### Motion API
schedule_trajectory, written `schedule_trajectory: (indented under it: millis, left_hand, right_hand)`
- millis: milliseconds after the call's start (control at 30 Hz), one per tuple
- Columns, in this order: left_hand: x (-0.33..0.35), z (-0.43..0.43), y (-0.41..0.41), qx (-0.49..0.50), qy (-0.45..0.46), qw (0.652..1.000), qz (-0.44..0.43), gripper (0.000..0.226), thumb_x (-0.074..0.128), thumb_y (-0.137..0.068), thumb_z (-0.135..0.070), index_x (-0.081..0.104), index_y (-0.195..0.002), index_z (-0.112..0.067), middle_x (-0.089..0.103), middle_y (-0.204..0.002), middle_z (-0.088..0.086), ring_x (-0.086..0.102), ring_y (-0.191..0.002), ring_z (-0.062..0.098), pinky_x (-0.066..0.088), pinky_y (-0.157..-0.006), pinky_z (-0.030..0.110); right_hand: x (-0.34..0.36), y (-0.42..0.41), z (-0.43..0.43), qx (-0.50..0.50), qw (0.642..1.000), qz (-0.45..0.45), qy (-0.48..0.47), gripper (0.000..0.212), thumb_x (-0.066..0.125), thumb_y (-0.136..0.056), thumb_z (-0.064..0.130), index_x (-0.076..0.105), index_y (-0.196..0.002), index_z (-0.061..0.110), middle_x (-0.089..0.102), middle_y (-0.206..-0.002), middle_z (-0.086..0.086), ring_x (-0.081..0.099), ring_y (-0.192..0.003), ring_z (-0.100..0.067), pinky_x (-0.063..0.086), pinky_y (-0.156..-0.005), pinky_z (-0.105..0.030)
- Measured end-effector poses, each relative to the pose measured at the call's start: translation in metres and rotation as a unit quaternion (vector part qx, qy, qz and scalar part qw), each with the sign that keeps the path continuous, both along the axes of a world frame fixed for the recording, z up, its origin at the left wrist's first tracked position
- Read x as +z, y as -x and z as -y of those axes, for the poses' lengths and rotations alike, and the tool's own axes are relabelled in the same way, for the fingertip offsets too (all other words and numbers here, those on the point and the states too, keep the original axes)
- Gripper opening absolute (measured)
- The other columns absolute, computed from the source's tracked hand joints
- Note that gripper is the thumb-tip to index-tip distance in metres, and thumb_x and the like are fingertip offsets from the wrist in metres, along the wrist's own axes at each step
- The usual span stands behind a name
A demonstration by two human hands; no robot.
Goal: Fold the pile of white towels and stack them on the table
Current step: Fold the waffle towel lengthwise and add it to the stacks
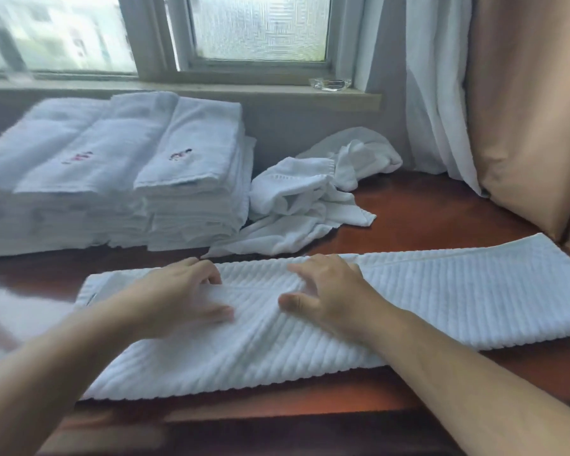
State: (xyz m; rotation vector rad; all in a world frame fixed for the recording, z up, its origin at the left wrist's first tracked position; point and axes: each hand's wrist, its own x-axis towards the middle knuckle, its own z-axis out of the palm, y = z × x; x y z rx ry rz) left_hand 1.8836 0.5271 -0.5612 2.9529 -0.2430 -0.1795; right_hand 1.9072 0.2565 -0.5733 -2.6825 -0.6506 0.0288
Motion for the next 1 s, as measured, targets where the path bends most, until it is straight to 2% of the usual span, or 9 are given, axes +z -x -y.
schedule_trajectory:
  millis: [133, 200, 300, 533, 633, 733, 800, 867, 1000]
  left_hand:
    - [0.009, -0.028, -0.001, 0.045, -0.046, 0.996, 0.065, 0.047, 0.057, -0.074, -0.083, 0.054, -0.085, -0.037, 0.056, -0.078, -0.017, 0.049, -0.073, 0.006, 0.033, -0.058, 0.023]
    - [0.014, -0.048, -0.003, 0.057, -0.003, 0.994, 0.094, 0.042, 0.063, -0.077, -0.074, 0.058, -0.074, -0.032, 0.059, -0.071, -0.012, 0.053, -0.07, 0.009, 0.036, -0.056, 0.028]
    - [0.019, -0.072, -0.003, 0.071, 0.07, 0.985, 0.138, 0.041, 0.068, -0.08, -0.064, 0.061, -0.066, -0.027, 0.061, -0.061, -0.008, 0.055, -0.061, 0.007, 0.036, -0.053, 0.028]
    - [-0.007, -0.09, -0.004, 0.16, -0.024, 0.976, 0.145, 0.052, 0.056, -0.079, -0.078, 0.056, -0.067, -0.027, 0.059, -0.071, -0.011, 0.052, -0.067, 0.006, 0.031, -0.053, 0.027]
    - [-0.013, -0.091, 0.0, 0.17, -0.005, 0.972, 0.16, 0.051, 0.057, -0.08, -0.077, 0.056, -0.068, -0.028, 0.059, -0.072, -0.012, 0.054, -0.071, 0.009, 0.035, -0.056, 0.029]
    - [-0.015, -0.088, 0.008, 0.15, 0.032, 0.967, 0.201, 0.041, 0.063, -0.082, -0.068, 0.059, -0.082, -0.027, 0.059, -0.088, -0.012, 0.056, -0.092, 0.017, 0.042, -0.075, 0.035]
    - [-0.014, -0.087, 0.013, 0.194, 0.036, 0.96, 0.196, 0.043, 0.064, -0.085, -0.063, 0.06, -0.11, -0.028, 0.057, -0.114, -0.005, 0.049, -0.114, 0.022, 0.042, -0.091, 0.041]
    - [-0.013, -0.09, 0.02, 0.277, 0.043, 0.949, 0.143, 0.059, 0.059, -0.092, -0.057, 0.043, -0.14, -0.026, 0.046, -0.138, 0.004, 0.04, -0.128, 0.028, 0.039, -0.101, 0.048]
    - [-0.012, -0.097, 0.037, 0.352, 0.101, 0.93, 0.03, 0.086, 0.058, -0.091, -0.061, 0.023, -0.153, -0.013, 0.041, -0.149, 0.015, 0.048, -0.126, 0.032, 0.046, -0.093, 0.042]
  right_hand:
    - [0.011, -0.005, -0.007, -0.017, 0.998, -0.027, 0.048, 0.081, 0.052, -0.077, 0.084, 0.052, -0.14, 0.032, 0.052, -0.134, 0.011, 0.039, -0.131, -0.013, 0.023, -0.116, -0.044]
    - [0.017, -0.014, -0.007, -0.037, 0.995, -0.032, 0.089, 0.064, 0.048, -0.072, 0.089, 0.061, -0.106, 0.036, 0.055, -0.105, 0.017, 0.049, -0.107, -0.011, 0.029, -0.109, -0.043]
    - [0.019, -0.033, -0.009, -0.045, 0.994, -0.062, 0.083, 0.054, 0.045, -0.085, 0.08, 0.043, -0.067, 0.029, 0.049, -0.07, 0.015, 0.044, -0.071, -0.003, 0.031, -0.097, -0.043]
    - [0.002, -0.051, -0.017, -0.07, 0.995, -0.01, 0.076, 0.034, 0.042, -0.101, 0.056, 0.055, -0.082, 0.031, 0.063, -0.089, 0.013, 0.054, -0.095, -0.017, 0.025, -0.087, -0.037]
    - [-0.004, -0.044, -0.028, -0.064, 0.991, 0.085, 0.083, 0.025, 0.047, -0.1, 0.049, 0.055, -0.085, 0.03, 0.057, -0.094, 0.013, 0.052, -0.1, -0.016, 0.028, -0.087, -0.038]
    - [-0.007, -0.024, -0.052, -0.034, 0.986, 0.158, 0.036, 0.021, 0.056, -0.096, 0.046, 0.061, -0.099, 0.026, 0.051, -0.1, 0.008, 0.045, -0.105, -0.017, 0.032, -0.09, -0.035]
    - [-0.008, -0.011, -0.072, 0.004, 0.988, 0.157, -0.001, 0.023, 0.059, -0.095, 0.045, 0.064, -0.101, 0.023, 0.051, -0.102, 0.007, 0.044, -0.106, -0.016, 0.036, -0.093, -0.032]
    - [-0.011, 0.0, -0.094, 0.034, 0.99, 0.134, -0.033, 0.024, 0.06, -0.095, 0.043, 0.065, -0.104, 0.022, 0.051, -0.105, 0.006, 0.044, -0.107, -0.014, 0.04, -0.097, -0.03]
    - [-0.02, 0.011, -0.125, 0.051, 0.988, 0.122, -0.082, 0.018, 0.059, -0.096, 0.04, 0.068, -0.099, 0.025, 0.052, -0.098, 0.01, 0.045, -0.098, -0.011, 0.043, -0.093, -0.029]
